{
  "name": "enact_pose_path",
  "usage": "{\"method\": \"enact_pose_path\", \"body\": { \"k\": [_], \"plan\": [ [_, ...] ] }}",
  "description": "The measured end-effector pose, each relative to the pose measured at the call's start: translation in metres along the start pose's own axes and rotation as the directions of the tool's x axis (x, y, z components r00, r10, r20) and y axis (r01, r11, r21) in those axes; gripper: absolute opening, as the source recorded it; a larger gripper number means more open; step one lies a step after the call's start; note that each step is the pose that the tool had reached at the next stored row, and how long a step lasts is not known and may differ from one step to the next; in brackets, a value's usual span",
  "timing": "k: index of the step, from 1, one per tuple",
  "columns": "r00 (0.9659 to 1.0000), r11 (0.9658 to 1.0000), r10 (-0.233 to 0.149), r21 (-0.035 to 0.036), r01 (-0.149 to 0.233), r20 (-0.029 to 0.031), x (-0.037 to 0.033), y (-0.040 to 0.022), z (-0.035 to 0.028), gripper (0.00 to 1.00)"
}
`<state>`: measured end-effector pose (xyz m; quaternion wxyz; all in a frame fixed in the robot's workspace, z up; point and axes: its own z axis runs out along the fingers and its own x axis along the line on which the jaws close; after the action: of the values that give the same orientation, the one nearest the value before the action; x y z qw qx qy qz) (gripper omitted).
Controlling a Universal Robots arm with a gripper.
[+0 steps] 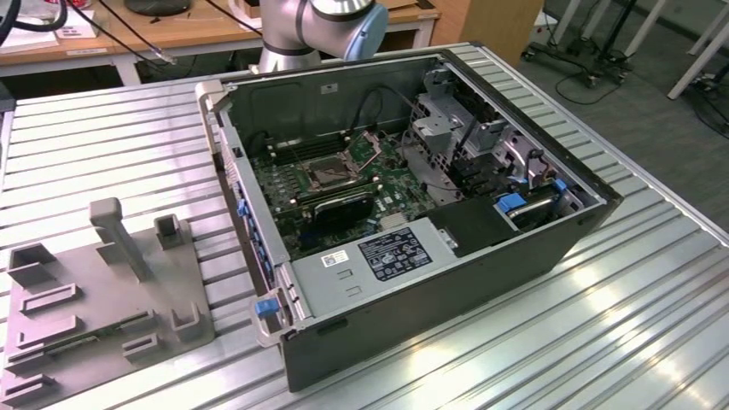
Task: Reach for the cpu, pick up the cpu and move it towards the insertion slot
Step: 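Pick up the cpu and move it towards the insertion slot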
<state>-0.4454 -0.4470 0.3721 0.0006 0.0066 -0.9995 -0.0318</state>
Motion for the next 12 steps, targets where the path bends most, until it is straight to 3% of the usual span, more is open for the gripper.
{"method": "enact_pose_path", "body": {
  "k": [12],
  "plan": [
    [1.0,1.0,0.0,-0.0001,0.0,0.0,-0.0052,-0.0001,0.0,0.55]
  ]
}}
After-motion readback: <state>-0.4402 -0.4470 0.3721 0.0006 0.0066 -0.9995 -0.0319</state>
